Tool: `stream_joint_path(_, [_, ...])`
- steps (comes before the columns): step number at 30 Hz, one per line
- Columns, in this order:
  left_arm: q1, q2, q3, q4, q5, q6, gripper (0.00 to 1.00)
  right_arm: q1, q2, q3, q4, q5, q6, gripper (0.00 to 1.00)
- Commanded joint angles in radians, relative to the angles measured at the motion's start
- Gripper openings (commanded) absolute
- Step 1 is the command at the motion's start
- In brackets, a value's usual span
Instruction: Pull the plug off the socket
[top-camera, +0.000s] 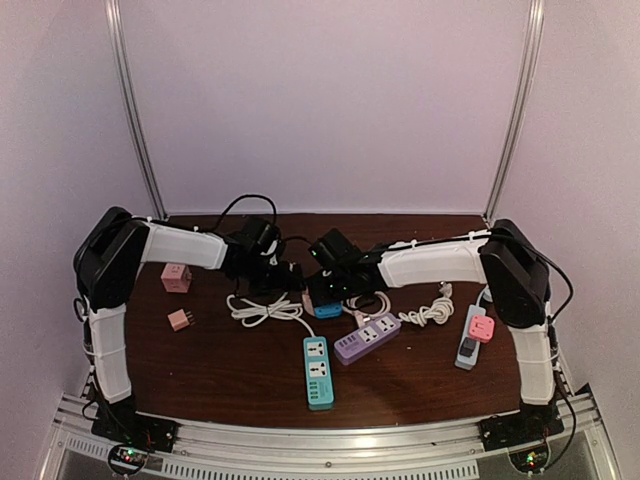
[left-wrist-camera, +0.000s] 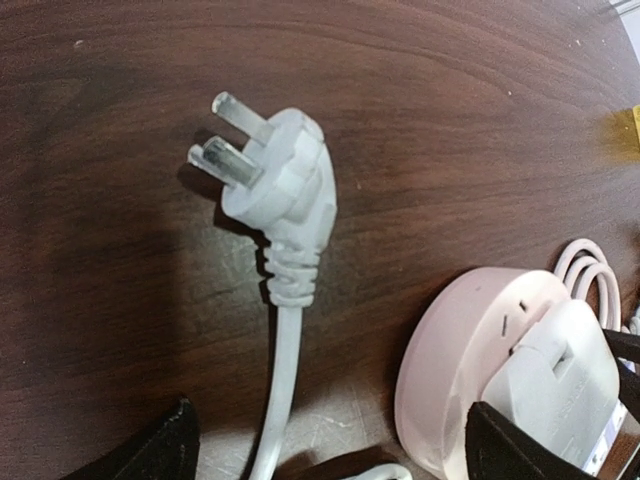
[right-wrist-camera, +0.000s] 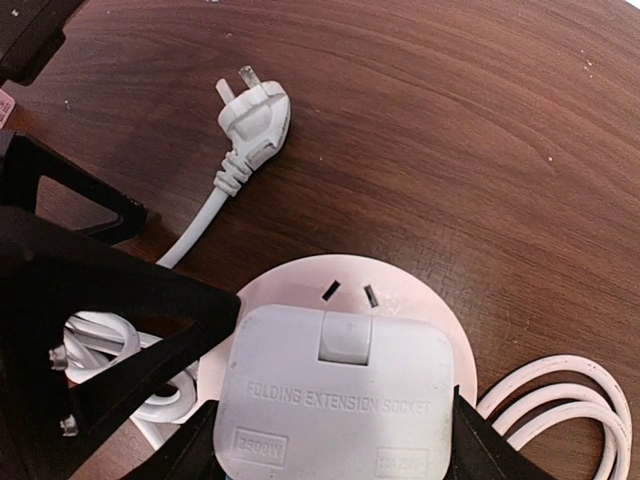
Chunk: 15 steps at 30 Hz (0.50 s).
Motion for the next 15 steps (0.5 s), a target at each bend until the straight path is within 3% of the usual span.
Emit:
stream_joint_path(1, [0.005, 0.041, 0.018, 0.006, 0.007, -0.006, 0.94, 0.003, -0.049, -0.036, 0.017, -0.021, -0.017, 0.29])
stream_joint_path(15, [-0.046, 0.072, 0.005, -0.101, -0.139, 0.026, 0.93, 0.001, -0.077, -0.058, 0.062, 0.004, -0.016, 0.29])
